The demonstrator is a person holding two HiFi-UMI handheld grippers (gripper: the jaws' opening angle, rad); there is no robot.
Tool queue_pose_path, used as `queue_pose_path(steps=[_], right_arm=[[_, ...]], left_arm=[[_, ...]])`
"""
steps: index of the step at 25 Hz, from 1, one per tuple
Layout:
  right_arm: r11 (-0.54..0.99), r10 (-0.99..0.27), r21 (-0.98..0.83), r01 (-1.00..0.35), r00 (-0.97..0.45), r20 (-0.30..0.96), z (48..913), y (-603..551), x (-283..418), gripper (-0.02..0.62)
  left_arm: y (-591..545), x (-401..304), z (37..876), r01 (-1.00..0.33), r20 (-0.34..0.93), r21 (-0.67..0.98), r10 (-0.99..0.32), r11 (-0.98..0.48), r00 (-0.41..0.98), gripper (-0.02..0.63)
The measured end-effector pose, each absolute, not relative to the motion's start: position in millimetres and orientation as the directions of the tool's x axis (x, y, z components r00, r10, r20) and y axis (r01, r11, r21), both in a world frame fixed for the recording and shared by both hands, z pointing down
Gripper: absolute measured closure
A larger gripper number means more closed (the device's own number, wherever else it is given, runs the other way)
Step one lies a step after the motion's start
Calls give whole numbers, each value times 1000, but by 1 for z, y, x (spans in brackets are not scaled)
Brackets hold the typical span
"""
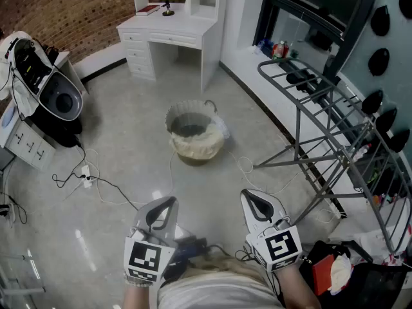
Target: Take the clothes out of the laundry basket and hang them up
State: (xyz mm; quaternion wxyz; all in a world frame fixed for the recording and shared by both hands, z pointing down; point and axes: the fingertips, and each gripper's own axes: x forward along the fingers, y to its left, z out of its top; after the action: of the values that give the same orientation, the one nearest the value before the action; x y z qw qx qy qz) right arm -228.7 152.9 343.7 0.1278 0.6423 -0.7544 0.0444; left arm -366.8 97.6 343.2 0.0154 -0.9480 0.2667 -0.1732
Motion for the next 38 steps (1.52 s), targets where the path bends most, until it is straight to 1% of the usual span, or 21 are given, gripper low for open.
queue_pose_path(steps=[10, 14, 20, 21, 22, 23, 24, 30, 38], right_arm=[[171, -957, 84, -982, -145, 252, 342, 158, -226, 591], [171, -960, 40, -985, -157, 233, 340, 158, -224, 591], [167, -963, 23, -986, -158, 216, 340, 160, -223, 586], [167, -964, 17, -986, -159, 214, 340, 161, -222, 569], [168, -964, 11, -986, -161, 213, 340, 161, -221, 531], [170, -963, 7, -985, -165, 213, 340, 162, -220, 512], [173, -962, 5, -985, -168, 213, 341, 163, -219, 506], [195, -957, 0, -981, -191, 217, 347, 169, -208, 505], [218, -953, 16, -976, -209, 219, 356, 185, -191, 505]], left_arm=[[103, -364, 342, -506, 317, -114, -514, -855, 797, 609], [103, -362, 341, -514, 315, -109, -520, -851, 794, 607], [106, -357, 342, -511, 315, -90, -511, -855, 800, 608], [108, -355, 342, -506, 317, -84, -504, -858, 803, 548], [109, -354, 342, -504, 319, -82, -502, -860, 804, 514], [110, -353, 342, -507, 319, -85, -505, -858, 802, 514], [110, -352, 342, -513, 317, -90, -513, -854, 798, 514], [115, -348, 341, -552, 317, -86, -548, -829, 774, 514], [122, -335, 342, -592, 283, -118, -598, -797, 750, 514]])
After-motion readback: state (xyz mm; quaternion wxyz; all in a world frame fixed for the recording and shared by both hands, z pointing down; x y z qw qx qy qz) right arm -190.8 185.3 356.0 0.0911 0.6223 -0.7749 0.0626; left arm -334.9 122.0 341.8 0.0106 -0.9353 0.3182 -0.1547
